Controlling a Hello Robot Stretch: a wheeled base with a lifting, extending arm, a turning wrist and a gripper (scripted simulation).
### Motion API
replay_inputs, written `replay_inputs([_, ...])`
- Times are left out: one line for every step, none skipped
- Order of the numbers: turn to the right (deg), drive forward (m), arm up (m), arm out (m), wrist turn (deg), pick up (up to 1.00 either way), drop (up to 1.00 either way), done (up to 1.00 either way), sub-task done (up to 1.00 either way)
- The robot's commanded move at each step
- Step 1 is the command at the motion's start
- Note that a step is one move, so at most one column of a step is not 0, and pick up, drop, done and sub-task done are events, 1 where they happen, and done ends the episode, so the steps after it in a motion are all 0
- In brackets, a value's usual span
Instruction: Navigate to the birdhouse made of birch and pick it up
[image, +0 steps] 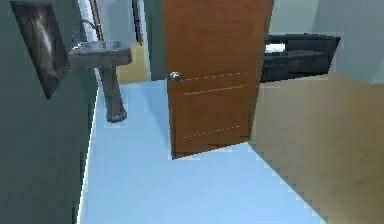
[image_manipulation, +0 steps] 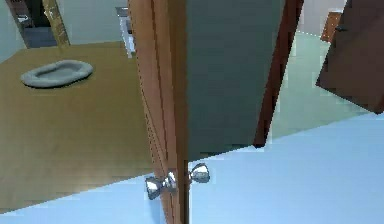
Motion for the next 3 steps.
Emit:
replay_inputs([-18.0, 0.00, 0.00, 0.00, 0.0, 0.00, 0.00, 0.00, 0.00])
replay_inputs([0.0, 0.30, 0.00, 0.00, 0.0, 0.00, 0.00, 0.00, 0.00])
replay_inputs([45.0, 0.00, 0.00, 0.00, 0.0, 0.00, 0.00, 0.00, 0.00])
